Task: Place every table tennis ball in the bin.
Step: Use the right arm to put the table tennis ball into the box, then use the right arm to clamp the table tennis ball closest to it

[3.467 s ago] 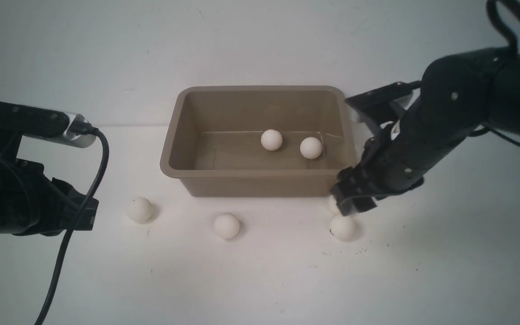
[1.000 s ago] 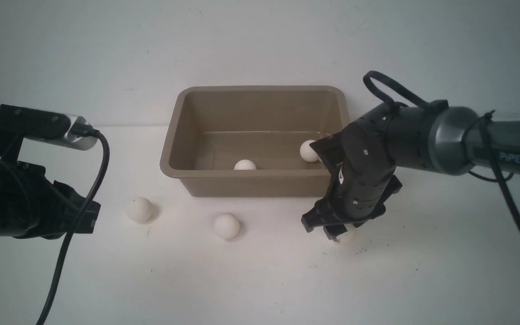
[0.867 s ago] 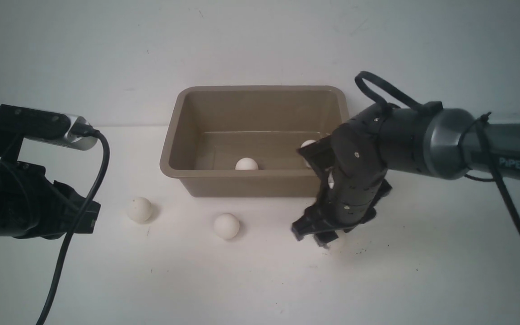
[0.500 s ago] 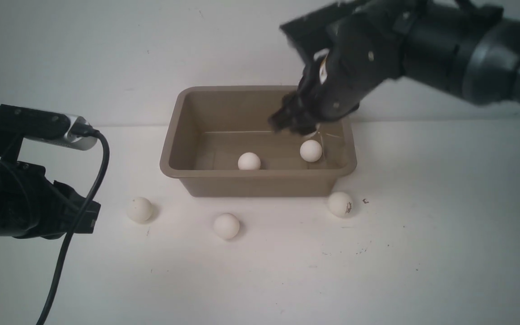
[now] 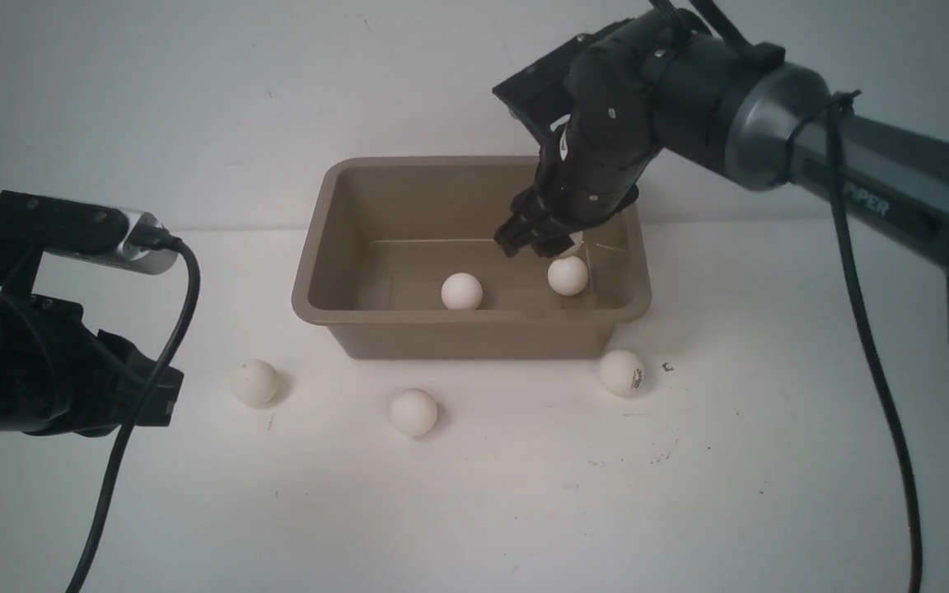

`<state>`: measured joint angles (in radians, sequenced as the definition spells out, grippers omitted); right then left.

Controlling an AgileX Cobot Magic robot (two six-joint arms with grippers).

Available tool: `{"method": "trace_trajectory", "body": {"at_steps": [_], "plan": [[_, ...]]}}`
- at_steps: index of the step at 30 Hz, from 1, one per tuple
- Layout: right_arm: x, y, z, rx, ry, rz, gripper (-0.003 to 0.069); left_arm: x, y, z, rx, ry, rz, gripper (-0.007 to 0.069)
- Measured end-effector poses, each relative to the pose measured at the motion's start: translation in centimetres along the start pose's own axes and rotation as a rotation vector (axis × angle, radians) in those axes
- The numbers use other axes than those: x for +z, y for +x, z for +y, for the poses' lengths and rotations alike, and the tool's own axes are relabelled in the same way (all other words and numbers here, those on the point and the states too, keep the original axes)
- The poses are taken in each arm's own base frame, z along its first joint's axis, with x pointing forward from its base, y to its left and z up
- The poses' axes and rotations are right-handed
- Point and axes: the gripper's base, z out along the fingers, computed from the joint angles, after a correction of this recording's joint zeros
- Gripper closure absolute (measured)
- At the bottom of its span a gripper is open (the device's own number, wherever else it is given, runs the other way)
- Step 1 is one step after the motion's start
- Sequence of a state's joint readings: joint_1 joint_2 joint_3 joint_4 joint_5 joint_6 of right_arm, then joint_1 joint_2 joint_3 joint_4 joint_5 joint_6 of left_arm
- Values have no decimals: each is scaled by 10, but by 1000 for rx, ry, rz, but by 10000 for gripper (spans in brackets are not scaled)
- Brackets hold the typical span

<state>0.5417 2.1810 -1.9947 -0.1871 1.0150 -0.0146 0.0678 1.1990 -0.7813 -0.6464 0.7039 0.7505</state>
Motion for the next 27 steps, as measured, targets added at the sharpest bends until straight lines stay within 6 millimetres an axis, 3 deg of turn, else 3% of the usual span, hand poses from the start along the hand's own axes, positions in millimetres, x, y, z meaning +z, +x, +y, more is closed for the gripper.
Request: {"method": "trace_trajectory", "body": {"at_steps": [6,8,10,12,15,17,20,24,27], "plan": [[-16,-1,-5,2,19,9,214,0,0,0,0,0,0,594],[-36,-3,-11,-3,39,-4,213,0,0,0,0,0,0,594],[-77,-5,-29,25,67,-49,213,0,0,0,0,0,0,594],[-105,-3,-46,57,91,-88,213,0,0,0,0,0,0,594],[-142,14,-74,113,133,-120,211,0,0,0,0,0,0,594],[-148,33,-84,141,142,-89,211,0,0,0,0,0,0,594],[-136,64,-88,167,121,-16,211,0,0,0,5,0,0,594],[-94,98,-67,201,19,55,211,0,0,0,7,0,0,594],[-71,112,-53,224,-32,61,211,0,0,0,7,0,0,594]]}}
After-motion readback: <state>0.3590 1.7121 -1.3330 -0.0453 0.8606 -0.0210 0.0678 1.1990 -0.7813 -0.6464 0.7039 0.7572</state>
